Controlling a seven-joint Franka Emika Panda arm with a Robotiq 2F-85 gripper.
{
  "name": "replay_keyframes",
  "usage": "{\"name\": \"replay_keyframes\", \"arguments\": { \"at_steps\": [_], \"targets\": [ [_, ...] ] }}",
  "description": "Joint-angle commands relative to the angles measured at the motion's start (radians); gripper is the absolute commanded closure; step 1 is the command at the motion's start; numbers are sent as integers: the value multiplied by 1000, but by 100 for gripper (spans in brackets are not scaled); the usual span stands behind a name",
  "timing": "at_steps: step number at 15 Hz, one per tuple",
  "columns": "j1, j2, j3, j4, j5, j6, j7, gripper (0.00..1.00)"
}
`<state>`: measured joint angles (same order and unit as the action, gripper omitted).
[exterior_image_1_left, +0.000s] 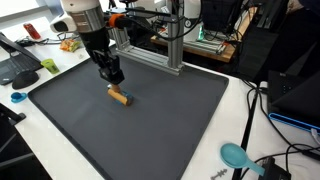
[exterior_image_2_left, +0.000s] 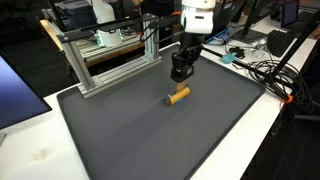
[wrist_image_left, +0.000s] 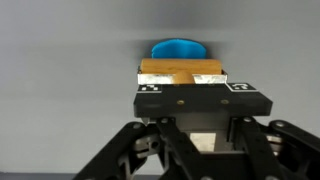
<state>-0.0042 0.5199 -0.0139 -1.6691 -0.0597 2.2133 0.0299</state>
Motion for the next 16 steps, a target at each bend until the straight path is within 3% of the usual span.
{"name": "replay_keyframes", "arguments": {
  "at_steps": [1,16],
  "targets": [
    [13,44,-17,5,-24,68,21,78],
    [-39,70,38,67,91,-151,-115,78]
  ]
}}
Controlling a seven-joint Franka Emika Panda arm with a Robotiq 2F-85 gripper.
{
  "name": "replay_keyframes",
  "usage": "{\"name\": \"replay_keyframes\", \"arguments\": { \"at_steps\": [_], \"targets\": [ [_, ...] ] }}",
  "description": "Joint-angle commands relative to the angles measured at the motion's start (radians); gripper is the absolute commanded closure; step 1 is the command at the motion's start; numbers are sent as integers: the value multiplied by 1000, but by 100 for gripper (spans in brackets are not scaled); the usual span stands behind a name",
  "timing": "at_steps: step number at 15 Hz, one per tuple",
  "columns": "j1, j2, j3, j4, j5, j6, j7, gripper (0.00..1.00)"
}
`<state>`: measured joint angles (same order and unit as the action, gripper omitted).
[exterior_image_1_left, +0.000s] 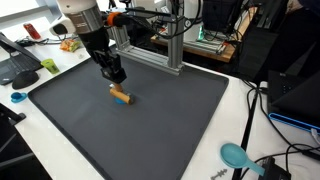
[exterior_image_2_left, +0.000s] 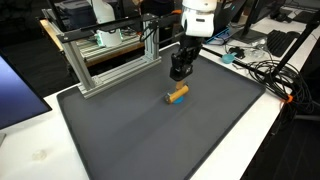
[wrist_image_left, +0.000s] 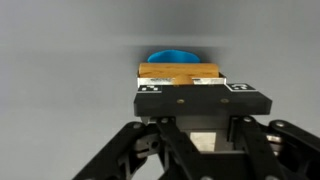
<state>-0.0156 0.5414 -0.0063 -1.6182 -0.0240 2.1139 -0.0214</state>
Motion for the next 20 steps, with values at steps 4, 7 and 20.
{"name": "replay_keyframes", "arguments": {
  "at_steps": [4,7,20],
  "targets": [
    [-44,68,37,42,71,-91,-125,78],
    [-51,84,40,67,76,-122,-153,78],
    [-29,141,22,164,47,-252,-99,78]
  ]
}}
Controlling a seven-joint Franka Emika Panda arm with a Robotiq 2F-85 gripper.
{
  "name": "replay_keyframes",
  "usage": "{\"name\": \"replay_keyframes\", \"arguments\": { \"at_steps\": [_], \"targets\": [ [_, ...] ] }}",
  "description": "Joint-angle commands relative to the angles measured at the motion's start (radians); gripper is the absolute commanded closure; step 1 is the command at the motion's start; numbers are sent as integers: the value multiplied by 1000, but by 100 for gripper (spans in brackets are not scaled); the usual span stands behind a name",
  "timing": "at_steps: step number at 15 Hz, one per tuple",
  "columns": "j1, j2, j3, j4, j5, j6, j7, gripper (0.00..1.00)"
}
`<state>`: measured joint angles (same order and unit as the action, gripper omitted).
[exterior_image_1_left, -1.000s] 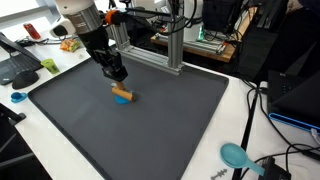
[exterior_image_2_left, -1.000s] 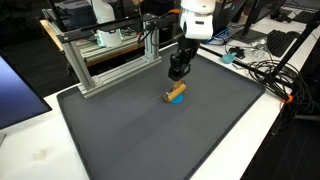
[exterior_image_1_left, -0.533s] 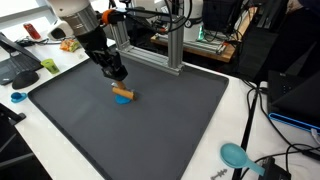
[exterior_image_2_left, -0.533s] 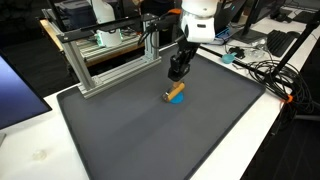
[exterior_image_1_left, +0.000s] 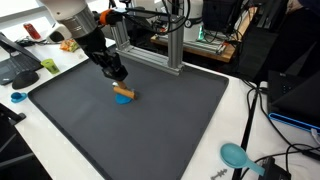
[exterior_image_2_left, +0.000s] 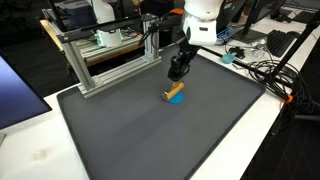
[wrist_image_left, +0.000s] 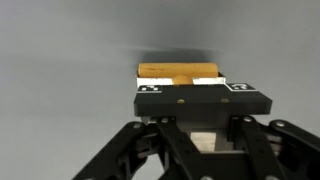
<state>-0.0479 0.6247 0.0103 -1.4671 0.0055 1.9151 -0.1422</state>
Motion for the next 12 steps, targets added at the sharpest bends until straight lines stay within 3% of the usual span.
{"name": "replay_keyframes", "arguments": {
  "at_steps": [1,5,12],
  "targets": [
    [4,61,5,18,17,-61,26,78],
    [14,67,-3,33,4,-68,64,78],
    [71,31,-26,-13,-100,66,129,78]
  ]
}}
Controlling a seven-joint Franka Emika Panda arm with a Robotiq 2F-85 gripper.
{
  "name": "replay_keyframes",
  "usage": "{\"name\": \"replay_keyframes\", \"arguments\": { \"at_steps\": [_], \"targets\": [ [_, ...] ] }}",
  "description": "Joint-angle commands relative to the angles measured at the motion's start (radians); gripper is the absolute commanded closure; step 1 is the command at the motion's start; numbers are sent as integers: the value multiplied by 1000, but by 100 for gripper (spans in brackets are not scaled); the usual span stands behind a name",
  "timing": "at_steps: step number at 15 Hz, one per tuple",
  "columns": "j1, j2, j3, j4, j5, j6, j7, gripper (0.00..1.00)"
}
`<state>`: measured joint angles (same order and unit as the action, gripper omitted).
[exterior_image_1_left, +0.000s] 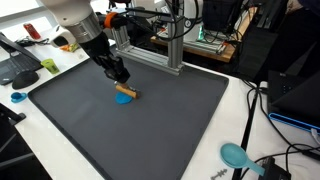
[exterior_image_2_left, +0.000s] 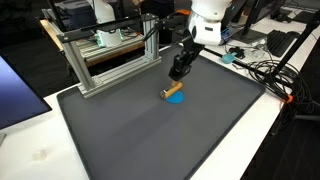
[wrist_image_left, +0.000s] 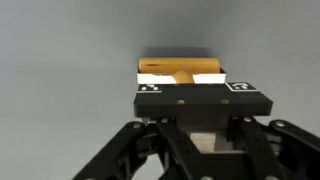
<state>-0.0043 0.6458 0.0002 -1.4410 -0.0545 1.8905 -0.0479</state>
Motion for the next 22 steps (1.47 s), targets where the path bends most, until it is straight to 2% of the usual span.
{"name": "replay_keyframes", "arguments": {
  "at_steps": [1,14,20,22],
  "targets": [
    [33,8,-18,-42,-50,94,45,78],
    [36,-17,-18,-78,-65,183,54,78],
    [35,-4,-20,-77,-58,261,52,78],
    [30,-4,-16,-77,-41,235,52,78]
  ]
}}
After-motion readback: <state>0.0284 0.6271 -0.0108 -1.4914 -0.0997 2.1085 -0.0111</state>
